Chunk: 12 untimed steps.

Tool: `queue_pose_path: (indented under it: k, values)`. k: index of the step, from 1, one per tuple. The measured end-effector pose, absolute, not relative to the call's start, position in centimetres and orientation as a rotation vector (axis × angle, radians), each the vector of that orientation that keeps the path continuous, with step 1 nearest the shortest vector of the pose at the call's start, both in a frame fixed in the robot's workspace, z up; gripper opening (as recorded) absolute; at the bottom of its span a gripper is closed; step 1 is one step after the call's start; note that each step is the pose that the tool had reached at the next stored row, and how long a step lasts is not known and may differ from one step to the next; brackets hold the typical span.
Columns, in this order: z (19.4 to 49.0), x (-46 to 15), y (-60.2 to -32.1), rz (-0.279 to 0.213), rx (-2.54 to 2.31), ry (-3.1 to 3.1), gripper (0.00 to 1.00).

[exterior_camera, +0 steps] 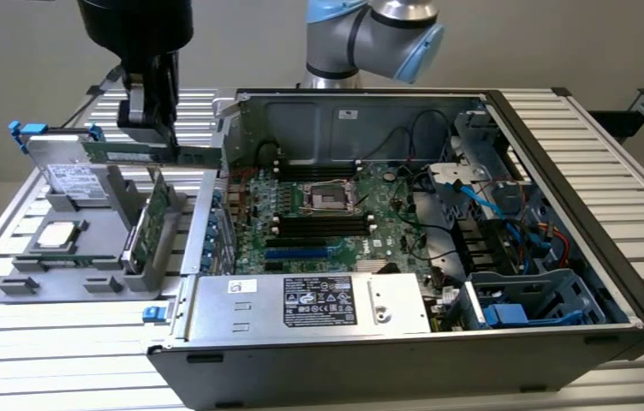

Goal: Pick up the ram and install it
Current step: 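Pick up the ram and move it above insertion slot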

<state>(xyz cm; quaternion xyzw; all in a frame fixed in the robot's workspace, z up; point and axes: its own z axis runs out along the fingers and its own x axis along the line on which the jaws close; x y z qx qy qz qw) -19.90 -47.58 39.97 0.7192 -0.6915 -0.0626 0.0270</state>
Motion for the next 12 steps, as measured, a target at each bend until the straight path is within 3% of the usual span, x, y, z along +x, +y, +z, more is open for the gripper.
queue_pose_path:
  k: [12]
  values:
    - [40.0, -14.4, -47.6, -0.193, 2.222, -2.135, 0.13]
